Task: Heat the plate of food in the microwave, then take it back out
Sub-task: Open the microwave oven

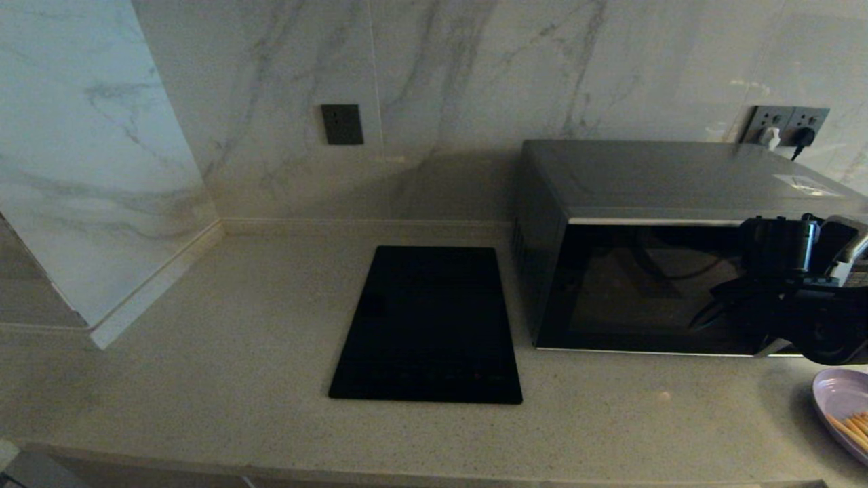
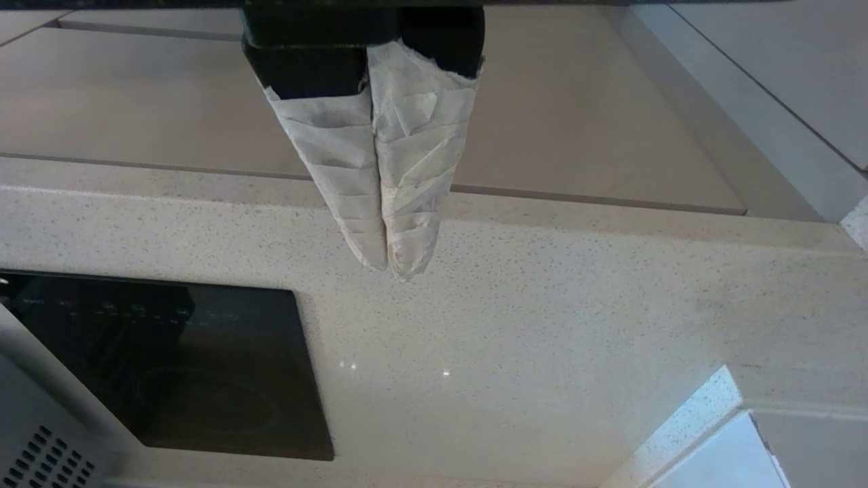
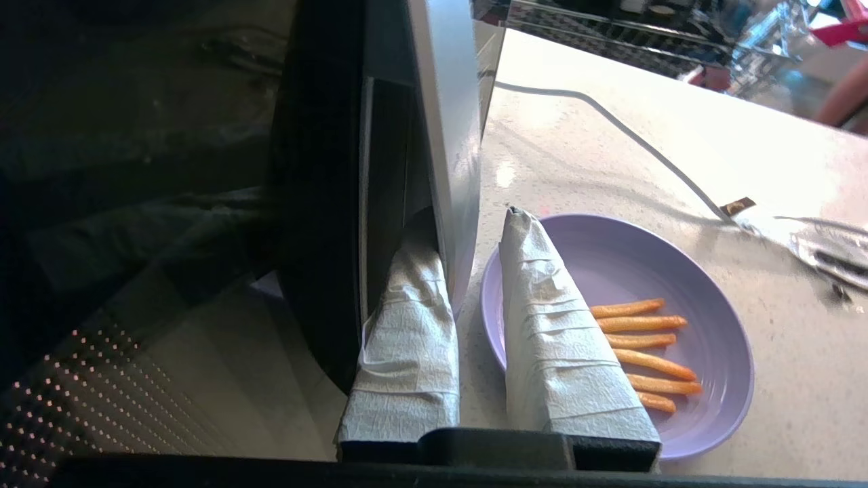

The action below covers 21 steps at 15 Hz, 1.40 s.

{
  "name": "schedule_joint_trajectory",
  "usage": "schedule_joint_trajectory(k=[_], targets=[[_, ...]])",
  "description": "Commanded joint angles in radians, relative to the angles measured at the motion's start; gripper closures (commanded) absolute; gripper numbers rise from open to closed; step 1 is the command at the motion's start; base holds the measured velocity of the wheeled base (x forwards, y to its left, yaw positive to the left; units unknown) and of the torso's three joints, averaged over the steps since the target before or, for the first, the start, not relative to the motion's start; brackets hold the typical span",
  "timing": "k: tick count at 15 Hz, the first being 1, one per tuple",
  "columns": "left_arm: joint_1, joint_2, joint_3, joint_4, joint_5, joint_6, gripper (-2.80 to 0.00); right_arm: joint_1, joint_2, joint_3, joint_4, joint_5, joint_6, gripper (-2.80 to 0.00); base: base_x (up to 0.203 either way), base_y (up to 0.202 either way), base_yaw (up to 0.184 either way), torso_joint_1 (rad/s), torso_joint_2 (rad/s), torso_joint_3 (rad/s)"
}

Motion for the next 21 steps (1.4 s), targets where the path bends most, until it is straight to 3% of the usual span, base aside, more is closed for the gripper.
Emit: schedule_joint_trajectory(k=[1, 21], targets=[[0.000, 0.001, 0.000, 0.000, 0.000, -0.001, 0.00, 0.000, -0.022, -0.001, -0.009, -0.014, 0.021, 0.00, 0.000, 0.000, 0.000, 0.000, 0.00, 0.000], [0.000, 0.000, 0.000, 0.000, 0.000, -0.001, 0.00, 0.002, -0.178, 0.128, -0.042, -0.022, 0.039, 0.00, 0.000, 0.000, 0.000, 0.000, 0.00, 0.000]])
